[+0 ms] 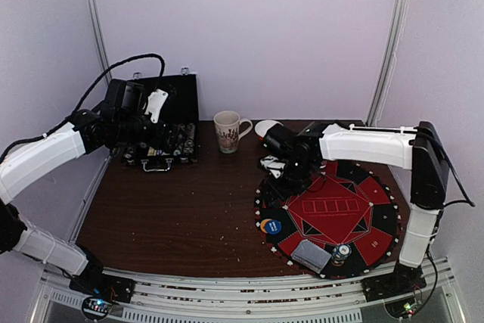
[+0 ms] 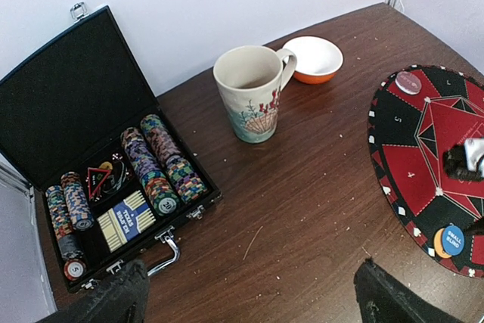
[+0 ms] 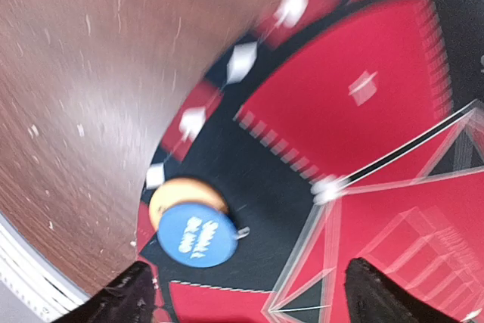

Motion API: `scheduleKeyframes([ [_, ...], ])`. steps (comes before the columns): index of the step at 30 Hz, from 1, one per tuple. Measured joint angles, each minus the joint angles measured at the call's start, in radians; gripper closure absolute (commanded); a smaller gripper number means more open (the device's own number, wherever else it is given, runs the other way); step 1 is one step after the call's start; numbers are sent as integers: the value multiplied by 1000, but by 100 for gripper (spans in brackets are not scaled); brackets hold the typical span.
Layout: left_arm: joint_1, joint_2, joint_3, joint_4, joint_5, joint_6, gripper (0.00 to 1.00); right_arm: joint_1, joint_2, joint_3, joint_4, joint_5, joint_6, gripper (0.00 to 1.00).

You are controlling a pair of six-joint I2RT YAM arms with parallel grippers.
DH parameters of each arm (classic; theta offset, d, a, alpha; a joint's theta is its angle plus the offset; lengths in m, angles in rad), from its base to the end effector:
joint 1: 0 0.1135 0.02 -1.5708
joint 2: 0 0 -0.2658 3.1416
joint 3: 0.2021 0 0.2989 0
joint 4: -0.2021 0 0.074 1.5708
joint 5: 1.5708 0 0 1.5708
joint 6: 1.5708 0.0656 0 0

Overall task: Distribute texas hold em gaming equipment
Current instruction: Pick up the small blind button from the poker table mat.

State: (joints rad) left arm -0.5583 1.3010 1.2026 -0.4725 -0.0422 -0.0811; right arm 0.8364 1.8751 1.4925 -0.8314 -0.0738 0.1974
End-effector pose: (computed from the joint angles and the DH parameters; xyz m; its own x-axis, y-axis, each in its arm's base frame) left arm 0.3101 -0.1904 0.3252 -0.4973 0.2152 -0.8405 0.4604 0.8865 -0.0454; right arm 0.2929 0.3316 0.1828 -0.7643 -0.5547 -0.3289 -0.6196 0.7730 0.1362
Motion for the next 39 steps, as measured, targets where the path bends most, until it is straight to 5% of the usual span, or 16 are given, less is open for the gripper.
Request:
scheduleKeyframes([
  [16,0,1,-13,2,12,-32,2,126,116,-100,74,-68,151,31],
  [28,-1,0,-209,97,143,-80,2,127,128,-81,75,-13,169,45],
  [39,-6,-1,-221,138,159,-85,2,127,135,-70,51,23,167,60],
])
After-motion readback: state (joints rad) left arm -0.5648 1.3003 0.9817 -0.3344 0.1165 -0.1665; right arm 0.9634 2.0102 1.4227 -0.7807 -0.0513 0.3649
